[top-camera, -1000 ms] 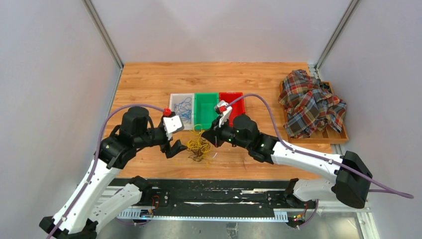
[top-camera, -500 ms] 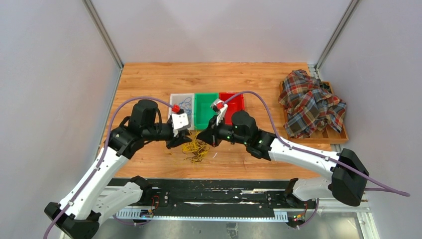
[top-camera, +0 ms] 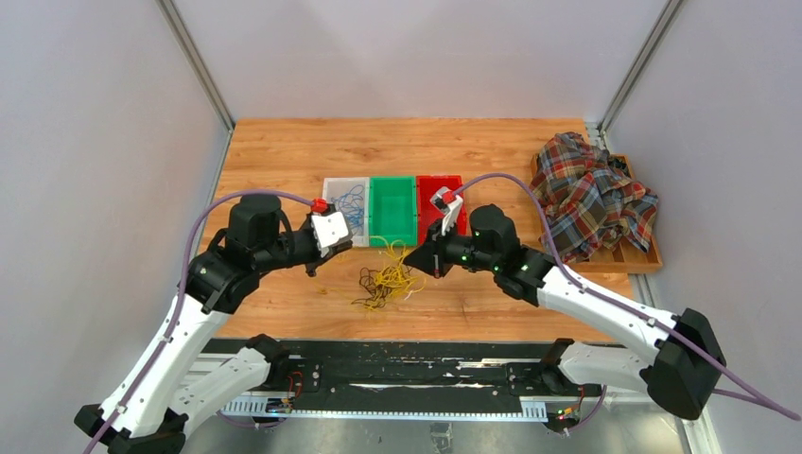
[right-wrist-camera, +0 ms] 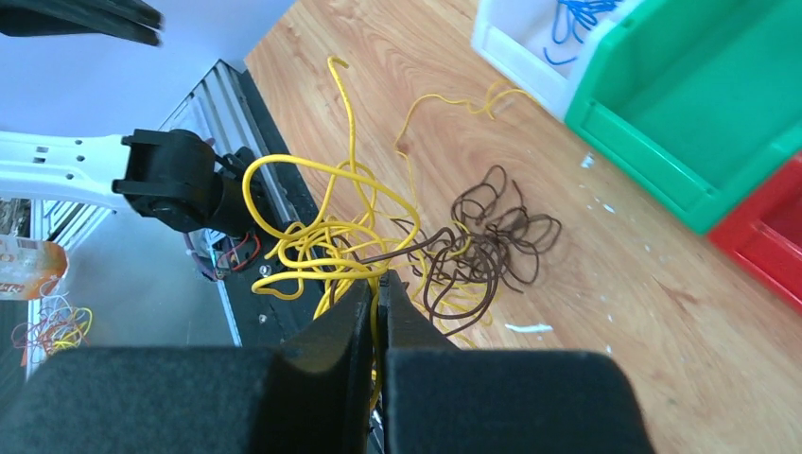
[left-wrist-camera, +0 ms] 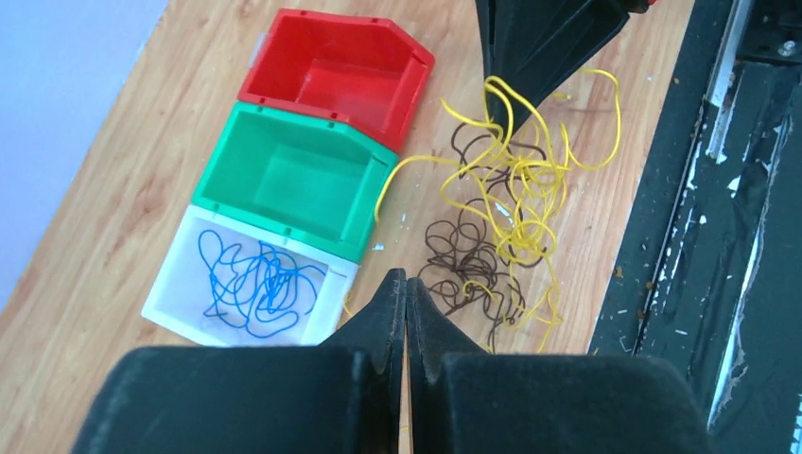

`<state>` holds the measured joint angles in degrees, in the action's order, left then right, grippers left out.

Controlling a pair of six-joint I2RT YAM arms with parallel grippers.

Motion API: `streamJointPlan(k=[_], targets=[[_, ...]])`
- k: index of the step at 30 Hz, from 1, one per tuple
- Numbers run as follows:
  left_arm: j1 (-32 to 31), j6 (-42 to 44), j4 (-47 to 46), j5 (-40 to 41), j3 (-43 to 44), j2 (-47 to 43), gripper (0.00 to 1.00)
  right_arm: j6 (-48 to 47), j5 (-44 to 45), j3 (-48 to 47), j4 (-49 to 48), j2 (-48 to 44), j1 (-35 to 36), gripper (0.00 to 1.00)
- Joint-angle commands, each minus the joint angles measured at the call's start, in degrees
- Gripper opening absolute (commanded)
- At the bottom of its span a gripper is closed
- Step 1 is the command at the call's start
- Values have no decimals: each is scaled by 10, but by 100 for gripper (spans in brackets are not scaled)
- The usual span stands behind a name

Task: Untangle the cables

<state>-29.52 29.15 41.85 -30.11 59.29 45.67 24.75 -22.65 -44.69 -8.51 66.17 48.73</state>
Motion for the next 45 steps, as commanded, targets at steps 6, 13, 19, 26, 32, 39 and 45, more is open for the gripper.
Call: streamJointPlan(k=[6,13,19,26,32,39,45], targets=[[-7,-59,2,-110,8,30,36,4,-115,-15,-16,-7,-24,0],[-7,-14,3,-140,8,44,49,4,-165,-60,-32,36,-19,1],[-15,1,7,-138,7,57,50,11,-183,-86,-55,72,-6,1],[-18,20,19,-94,3,69,45,36,-193,-101,-103,100,1,1],[-18,44,22,-42,0,55,17,33,-176,-73,-109,85,1,1],[-18,-11,22,-32,33,49,1,9,-91,-21,-82,53,0,19],[-18,-82,22,-43,56,37,0,3,6,14,-86,14,0,25]])
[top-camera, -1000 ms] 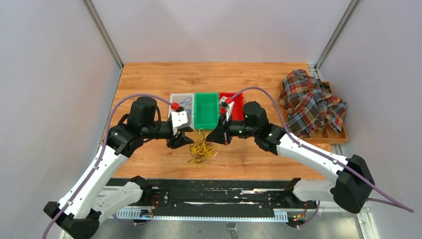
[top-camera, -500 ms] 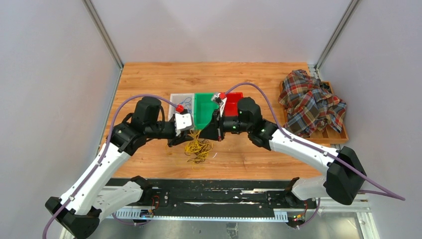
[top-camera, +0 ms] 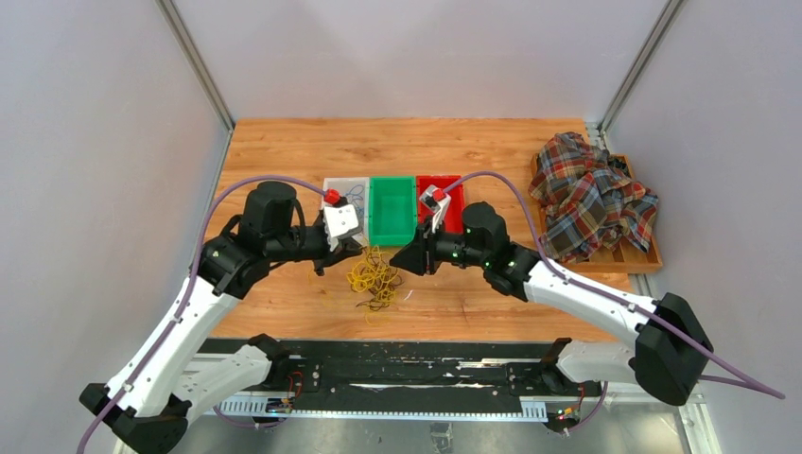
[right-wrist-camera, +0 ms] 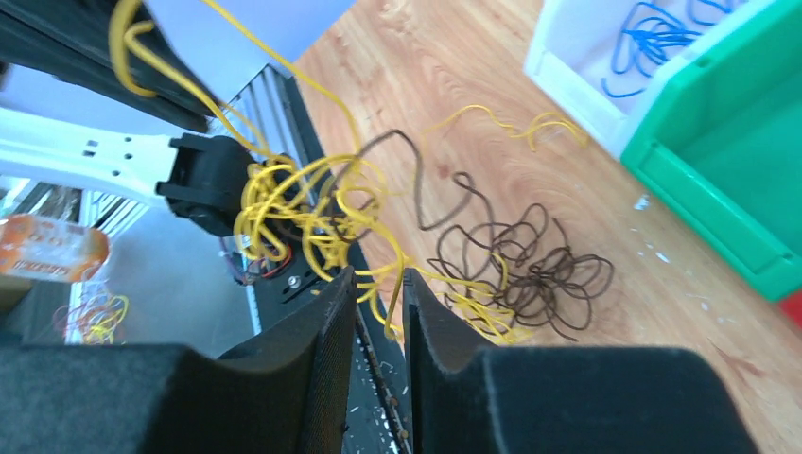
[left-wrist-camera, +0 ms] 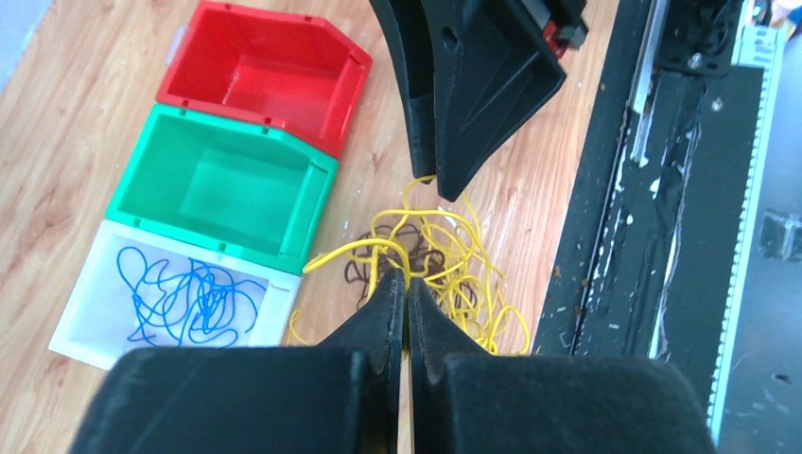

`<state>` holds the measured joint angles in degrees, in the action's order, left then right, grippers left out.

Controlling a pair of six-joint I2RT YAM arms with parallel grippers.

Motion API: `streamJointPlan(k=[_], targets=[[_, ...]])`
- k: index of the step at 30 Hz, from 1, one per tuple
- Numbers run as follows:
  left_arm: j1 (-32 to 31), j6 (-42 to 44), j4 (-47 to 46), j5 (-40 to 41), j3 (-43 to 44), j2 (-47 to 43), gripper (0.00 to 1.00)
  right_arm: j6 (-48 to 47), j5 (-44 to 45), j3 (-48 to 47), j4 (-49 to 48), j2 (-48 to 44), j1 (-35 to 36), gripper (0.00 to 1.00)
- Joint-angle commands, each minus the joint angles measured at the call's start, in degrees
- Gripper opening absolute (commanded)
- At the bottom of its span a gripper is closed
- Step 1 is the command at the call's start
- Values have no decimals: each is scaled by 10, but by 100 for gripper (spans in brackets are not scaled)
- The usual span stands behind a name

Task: Untangle the cables

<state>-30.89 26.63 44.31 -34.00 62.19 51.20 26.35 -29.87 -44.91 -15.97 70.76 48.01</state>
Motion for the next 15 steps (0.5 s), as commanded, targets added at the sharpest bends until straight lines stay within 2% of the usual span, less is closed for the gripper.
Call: streamJointPlan(k=[1,5,8,13,15], targets=[[-4,-67,-2,-4,28,-21,0,-14,92,18,-8,-35,7,25],[-4,-102,-3,-10,44,-23,0,-16,113,22,0,-40,7,20],[-4,-118,-3,-17,56,-20,0,-13,92,21,-16,-38,9,29],[-4,-126,-3,-15,77,-18,1,-20,107,21,-18,-54,20,32],[-4,-123,-3,-9,86,-18,0,-32,123,16,-5,-71,26,40]])
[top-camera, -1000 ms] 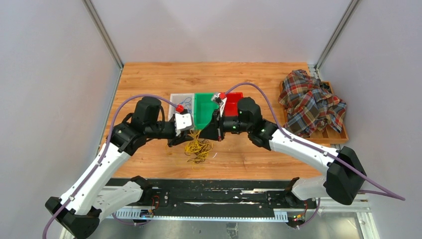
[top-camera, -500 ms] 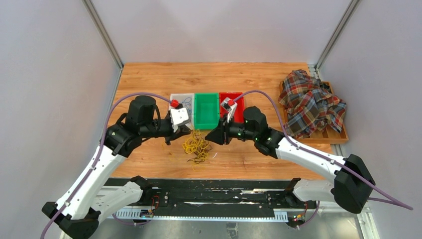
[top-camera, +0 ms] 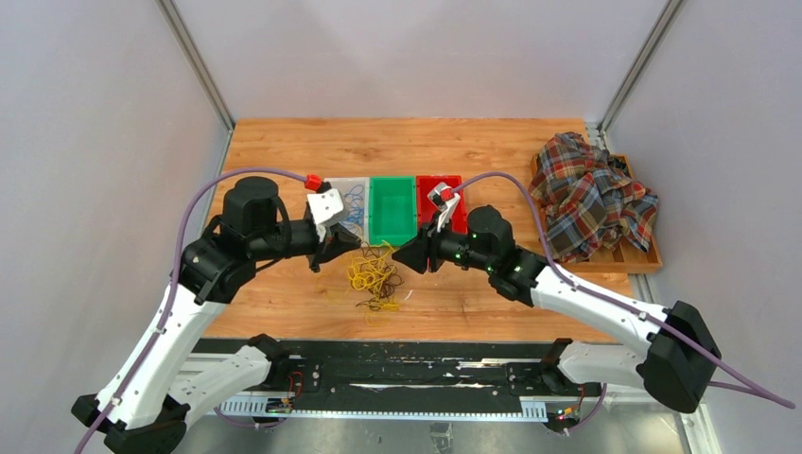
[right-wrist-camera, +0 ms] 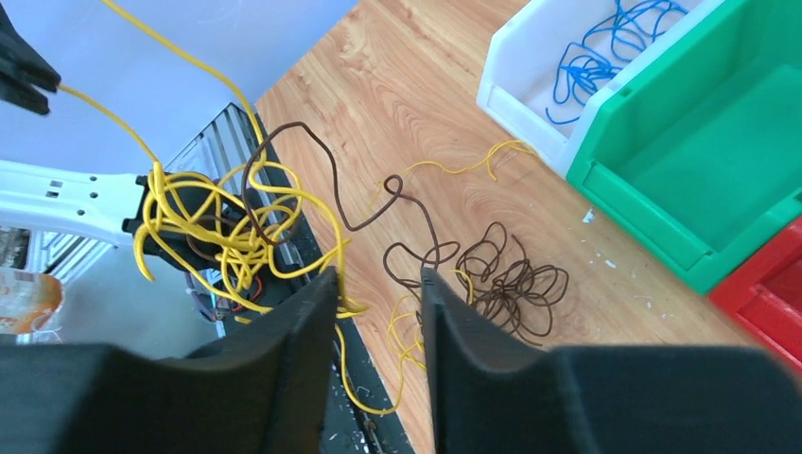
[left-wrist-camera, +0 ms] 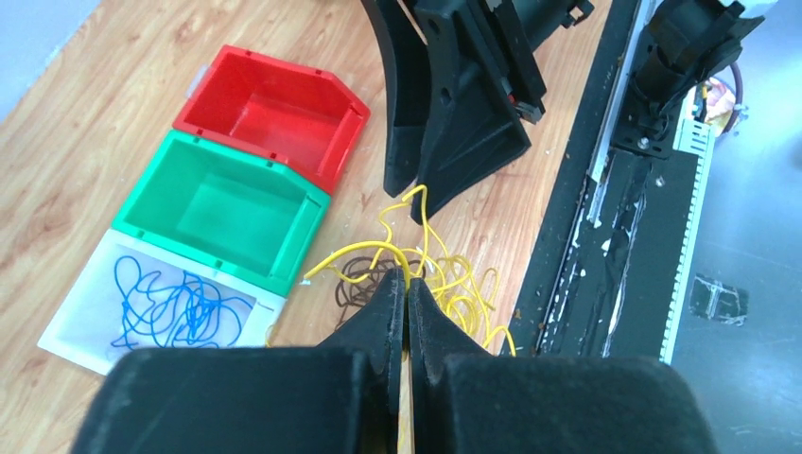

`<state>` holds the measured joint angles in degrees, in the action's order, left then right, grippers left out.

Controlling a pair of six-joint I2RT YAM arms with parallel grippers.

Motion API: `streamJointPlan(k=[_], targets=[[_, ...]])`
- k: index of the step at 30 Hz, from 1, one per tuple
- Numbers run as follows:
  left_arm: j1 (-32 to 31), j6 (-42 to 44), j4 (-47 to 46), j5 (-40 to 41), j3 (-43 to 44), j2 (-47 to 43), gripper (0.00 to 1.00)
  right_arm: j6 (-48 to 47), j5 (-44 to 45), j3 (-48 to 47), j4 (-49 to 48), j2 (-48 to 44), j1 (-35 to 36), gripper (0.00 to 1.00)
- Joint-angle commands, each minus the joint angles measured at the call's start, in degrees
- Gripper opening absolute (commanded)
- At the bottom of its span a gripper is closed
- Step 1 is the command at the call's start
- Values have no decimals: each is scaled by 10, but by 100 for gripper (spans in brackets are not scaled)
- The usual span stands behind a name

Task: Untangle the cables

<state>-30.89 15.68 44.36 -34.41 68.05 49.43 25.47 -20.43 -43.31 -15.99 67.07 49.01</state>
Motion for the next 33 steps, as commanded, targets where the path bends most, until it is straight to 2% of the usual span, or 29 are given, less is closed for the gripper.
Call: streamJointPlan(k=[1,4,6,9,15,18,20,23,25,29,33], targets=[[-4,-9,-2,1,30,0,0,-29,41,-4,4,-46,19,45],[-4,-4,-2,28,33,0,0,-55,84,-8,18,-88,37,62],[-4,-5,-3,44,34,3,0,-78,129,-6,20,-116,66,64],[-4,-16,-2,53,35,10,0,-98,147,-23,18,-120,103,66],[-4,-34,-6,41,47,22,0,-124,125,-78,3,-48,146,66],[-4,-43,-6,32,55,24,0,-128,118,-99,-14,-8,155,62],[-4,-49,-6,28,59,24,0,-126,112,-114,-25,16,155,54],[-4,-54,-5,20,65,22,1,-128,128,-131,-27,43,155,36],[-4,-56,-3,11,70,21,0,-128,135,-134,-26,55,155,32],[-4,-66,-1,-10,80,22,1,-132,154,-134,-30,72,155,36],[-4,-73,0,-19,89,28,0,-128,151,-132,-45,84,155,50]])
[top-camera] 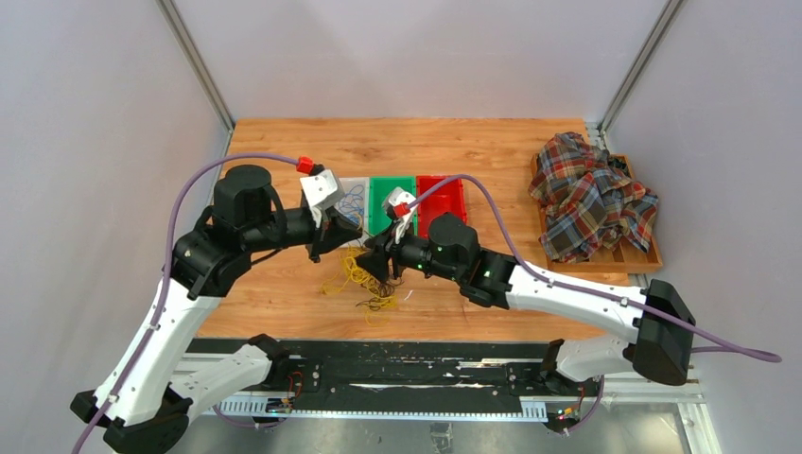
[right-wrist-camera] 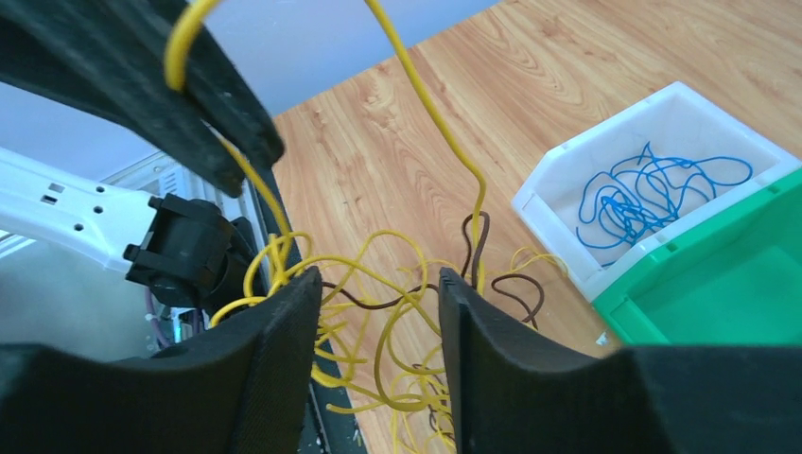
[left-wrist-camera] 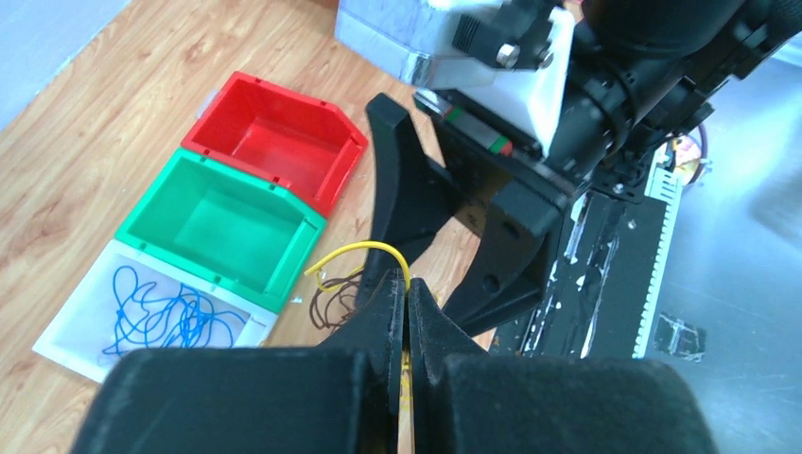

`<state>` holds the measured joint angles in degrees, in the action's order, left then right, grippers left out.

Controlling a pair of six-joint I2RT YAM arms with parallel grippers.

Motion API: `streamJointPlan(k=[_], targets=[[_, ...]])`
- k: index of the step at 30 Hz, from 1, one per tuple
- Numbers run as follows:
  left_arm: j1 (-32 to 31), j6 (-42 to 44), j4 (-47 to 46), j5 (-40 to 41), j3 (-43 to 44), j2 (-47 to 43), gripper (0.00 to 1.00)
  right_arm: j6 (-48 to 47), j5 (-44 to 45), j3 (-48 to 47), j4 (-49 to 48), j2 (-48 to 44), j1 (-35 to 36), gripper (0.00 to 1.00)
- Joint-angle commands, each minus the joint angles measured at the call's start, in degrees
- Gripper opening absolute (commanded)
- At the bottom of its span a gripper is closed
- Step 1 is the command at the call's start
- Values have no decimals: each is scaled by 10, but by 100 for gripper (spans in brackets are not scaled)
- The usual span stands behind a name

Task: Untangle the cables

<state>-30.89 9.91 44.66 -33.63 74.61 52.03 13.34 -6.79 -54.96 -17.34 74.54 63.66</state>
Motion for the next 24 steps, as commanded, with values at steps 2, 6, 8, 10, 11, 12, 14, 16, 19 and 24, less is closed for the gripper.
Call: streamJointPlan(k=[2,6,8,10,11,12,14,16,19,24], targets=[[-4,-15,-4,-31,29,5,0,-2,15,-16,-35,20,9,52],[-4,-21,-4,-44,50,15,0,9,30,4,-52,37,9,45],[-4,-22,-4,-48,64,18,0,9,43,21,-54,41,9,39],[-4,-22,-3,-51,79,20,0,11,71,41,-55,41,9,32],[-4,-23,-4,-52,87,21,0,12,83,53,-57,39,9,31],[-4,-24,-3,-52,96,22,0,13,96,66,-59,36,9,29],[-4,-24,-4,-53,114,25,0,18,119,96,-62,28,9,28],[-4,-22,-3,-53,133,28,0,24,137,118,-62,21,9,27],[-4,-21,1,-52,169,36,0,38,161,149,-58,13,9,23],[-4,-8,8,-45,214,40,0,65,191,192,-58,3,9,20]])
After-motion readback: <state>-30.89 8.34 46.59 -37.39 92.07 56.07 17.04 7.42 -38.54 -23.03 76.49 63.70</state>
